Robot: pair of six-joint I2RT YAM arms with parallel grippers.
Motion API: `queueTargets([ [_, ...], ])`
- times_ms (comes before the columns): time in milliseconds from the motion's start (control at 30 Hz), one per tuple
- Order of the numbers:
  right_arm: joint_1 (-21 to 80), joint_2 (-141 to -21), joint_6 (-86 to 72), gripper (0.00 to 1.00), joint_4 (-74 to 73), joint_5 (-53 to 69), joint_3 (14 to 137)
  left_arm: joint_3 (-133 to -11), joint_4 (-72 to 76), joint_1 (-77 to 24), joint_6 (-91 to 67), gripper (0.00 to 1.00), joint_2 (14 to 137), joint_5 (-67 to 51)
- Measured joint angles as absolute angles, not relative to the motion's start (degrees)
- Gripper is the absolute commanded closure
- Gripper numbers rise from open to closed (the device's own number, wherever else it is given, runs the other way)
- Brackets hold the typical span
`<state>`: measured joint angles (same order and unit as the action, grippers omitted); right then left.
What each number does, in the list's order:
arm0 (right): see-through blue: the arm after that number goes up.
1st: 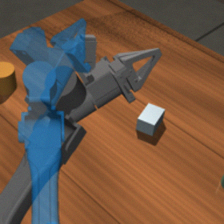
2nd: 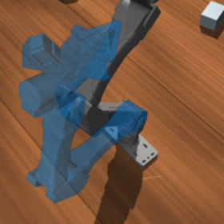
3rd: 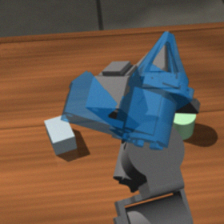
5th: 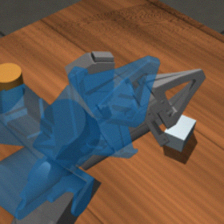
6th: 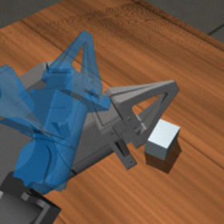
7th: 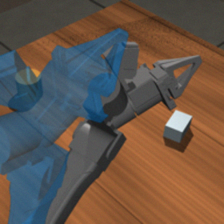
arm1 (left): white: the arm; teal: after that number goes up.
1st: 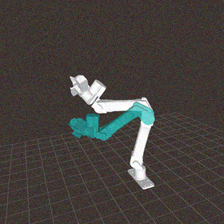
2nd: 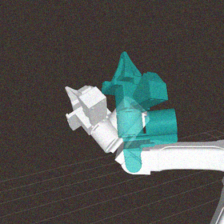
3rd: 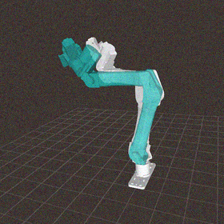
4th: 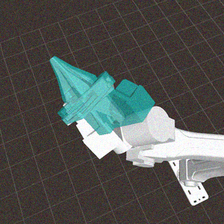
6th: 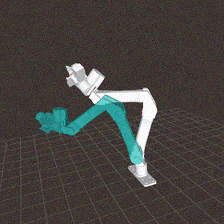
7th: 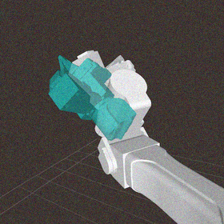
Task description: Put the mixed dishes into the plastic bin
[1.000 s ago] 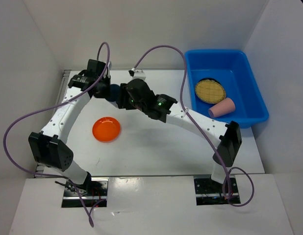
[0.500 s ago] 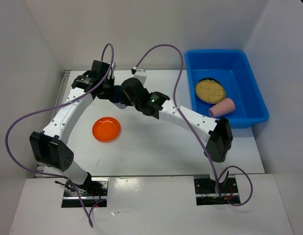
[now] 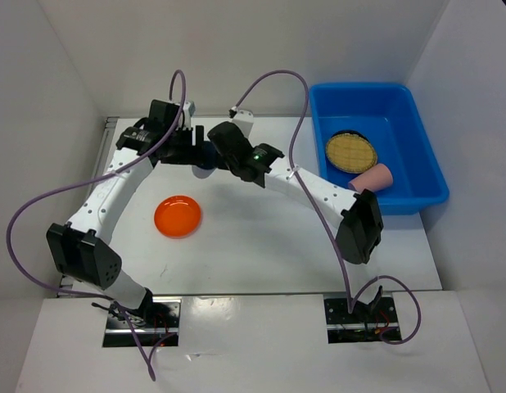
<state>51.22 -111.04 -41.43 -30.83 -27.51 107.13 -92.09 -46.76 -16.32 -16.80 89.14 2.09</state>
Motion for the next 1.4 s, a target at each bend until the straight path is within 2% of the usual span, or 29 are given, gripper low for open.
queueTargets([
  [133, 49.9, -111.0, -41.5, 1.0, -31.3, -28.0, 107.3, -92.2, -44.6, -15.8, -18.3, 0.13, 88.6, -3.0],
  [300, 48.7, -111.0, -41.5, 1.0, -32.1, -29.2, 107.3, -92.8, -43.8, -15.5, -19.9, 0.1, 86.0, -6.5],
  [500, 42.8, -108.8, -41.3, 1.0, -33.5, -30.4, 107.2, -94.7, -42.8, -13.5, -22.7, 0.06, 75.3, -9.3],
  [767, 24.5, -95.5, -40.6, 1.0, -32.6, -31.7, 99.7, -97.7, -42.2, -10.4, -23.8, 0.02, 60.3, -8.2],
  [967, 6.9, -90.4, -38.5, 1.0, -31.6, -30.2, 98.9, -93.9, -42.5, -10.4, -23.5, 0.01, 59.1, -7.4],
  [1167, -7.0, -94.6, -36.0, 1.0, -31.0, -27.2, 98.9, -84.0, -45.0, -10.3, -22.2, 0.01, 62.1, -6.4],
  [1400, -14.6, -105.8, -33.6, 1.0, -31.1, -23.2, 100.6, -76.4, -46.9, -8.8, -19.8, 0.01, 62.0, -4.3],
])
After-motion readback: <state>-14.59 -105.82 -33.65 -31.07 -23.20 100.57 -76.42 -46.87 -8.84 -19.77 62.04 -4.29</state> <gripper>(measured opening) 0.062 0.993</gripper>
